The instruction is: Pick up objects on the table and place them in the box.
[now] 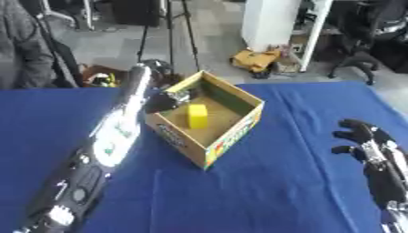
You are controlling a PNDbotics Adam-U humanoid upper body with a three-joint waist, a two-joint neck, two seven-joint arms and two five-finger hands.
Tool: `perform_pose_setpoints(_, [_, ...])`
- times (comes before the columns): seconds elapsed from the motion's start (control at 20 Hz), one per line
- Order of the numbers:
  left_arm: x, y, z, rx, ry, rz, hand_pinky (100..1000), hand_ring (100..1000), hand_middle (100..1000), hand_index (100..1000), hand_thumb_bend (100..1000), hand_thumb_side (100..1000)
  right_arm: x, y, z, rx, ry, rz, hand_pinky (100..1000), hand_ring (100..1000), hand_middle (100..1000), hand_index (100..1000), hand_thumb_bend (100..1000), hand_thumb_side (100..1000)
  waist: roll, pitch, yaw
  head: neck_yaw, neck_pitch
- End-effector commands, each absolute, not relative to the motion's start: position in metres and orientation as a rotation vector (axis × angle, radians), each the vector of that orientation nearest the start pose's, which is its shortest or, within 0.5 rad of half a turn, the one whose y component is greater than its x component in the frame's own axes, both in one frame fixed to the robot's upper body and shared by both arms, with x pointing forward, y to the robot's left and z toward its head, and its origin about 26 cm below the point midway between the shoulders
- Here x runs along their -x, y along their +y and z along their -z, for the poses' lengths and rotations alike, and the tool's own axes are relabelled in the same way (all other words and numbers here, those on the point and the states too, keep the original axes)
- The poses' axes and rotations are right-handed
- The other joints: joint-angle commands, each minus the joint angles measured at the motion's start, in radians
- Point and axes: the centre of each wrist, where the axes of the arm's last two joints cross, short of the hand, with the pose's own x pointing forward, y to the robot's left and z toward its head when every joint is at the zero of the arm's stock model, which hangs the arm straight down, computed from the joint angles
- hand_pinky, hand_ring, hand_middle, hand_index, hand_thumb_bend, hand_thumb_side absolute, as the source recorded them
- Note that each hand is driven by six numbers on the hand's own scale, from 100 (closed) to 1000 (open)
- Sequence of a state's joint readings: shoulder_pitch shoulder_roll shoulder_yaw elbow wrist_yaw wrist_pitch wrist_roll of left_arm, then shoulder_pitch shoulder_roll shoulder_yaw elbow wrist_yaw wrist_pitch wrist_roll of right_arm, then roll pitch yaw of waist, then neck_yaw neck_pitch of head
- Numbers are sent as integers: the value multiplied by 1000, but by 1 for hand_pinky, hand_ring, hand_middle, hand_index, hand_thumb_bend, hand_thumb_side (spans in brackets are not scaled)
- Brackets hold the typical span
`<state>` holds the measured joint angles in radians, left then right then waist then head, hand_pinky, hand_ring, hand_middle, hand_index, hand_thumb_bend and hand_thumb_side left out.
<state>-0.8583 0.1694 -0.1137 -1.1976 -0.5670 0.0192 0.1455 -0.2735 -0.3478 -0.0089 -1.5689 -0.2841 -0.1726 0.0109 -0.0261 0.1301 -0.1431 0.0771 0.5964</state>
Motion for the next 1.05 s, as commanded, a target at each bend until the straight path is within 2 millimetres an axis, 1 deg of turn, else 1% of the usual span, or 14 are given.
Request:
perform_pose_setpoints(0.05, [-420,202,-234,-533,-2214,598,596,654,595,733,892,704,-342,-316,-105,17,-2031,-133,571,734,745,763,494,642,-4,-20,20,-24,7])
perform_pose_setpoints(0.2, [-395,241,-231,-438,-2209,544,597,660,609,741,873,732,-340,-322,-107,43,-2038,-130,572,736,746,764,500,643,-2,-25,66,-30,16])
perform_pose_setpoints(0.25, [-387,260,-223,-449,-2173,506,598,662,611,744,878,747,-339,-324,-107,52,-2042,-125,572,736,746,764,500,643,-2,-27,83,-34,19])
perform_pose_setpoints(0.3, [-379,273,-216,-430,-2158,455,598,662,612,746,886,759,-339,-325,-108,58,-2045,-120,572,736,746,765,499,642,-2,-29,95,-37,22])
perform_pose_setpoints(0.4, [-367,294,-199,-372,-2124,358,601,673,628,763,916,820,-338,-326,-109,62,-2050,-114,572,738,748,767,504,642,-6,-29,110,-41,23])
perform_pose_setpoints(0.45, [-363,302,-191,-337,-2109,317,601,673,628,763,916,820,-338,-326,-109,62,-2052,-111,572,738,748,767,504,642,-7,-29,114,-41,24])
perform_pose_setpoints(0.5, [-359,309,-183,-303,-2094,276,607,688,649,778,933,862,-338,-326,-109,61,-2057,-102,572,739,751,769,505,641,-9,-28,119,-37,25])
perform_pose_setpoints(0.55, [-355,314,-177,-276,-2087,244,608,689,650,779,935,865,-338,-325,-110,60,-2062,-92,572,739,751,769,504,641,-10,-28,122,-34,27])
perform_pose_setpoints(0.7, [-347,325,-163,-232,-2064,155,611,694,658,785,930,930,-338,-324,-111,48,-2086,-49,575,741,755,770,500,652,-13,-26,126,-34,26])
perform_pose_setpoints(0.85, [-344,329,-153,-200,-2032,113,614,698,662,790,923,951,-338,-323,-113,32,-2103,-17,577,744,764,772,500,664,-16,-24,127,-32,24])
perform_pose_setpoints(0.9, [-343,330,-149,-183,-2018,103,615,700,664,791,920,962,-339,-323,-113,27,-2106,-7,578,747,770,772,513,671,-17,-23,125,-29,21])
perform_pose_setpoints(1.05, [-342,333,-142,-148,-1993,83,622,708,672,797,910,981,-340,-323,-110,21,-2095,25,581,756,782,775,511,687,-19,-21,121,-25,20])
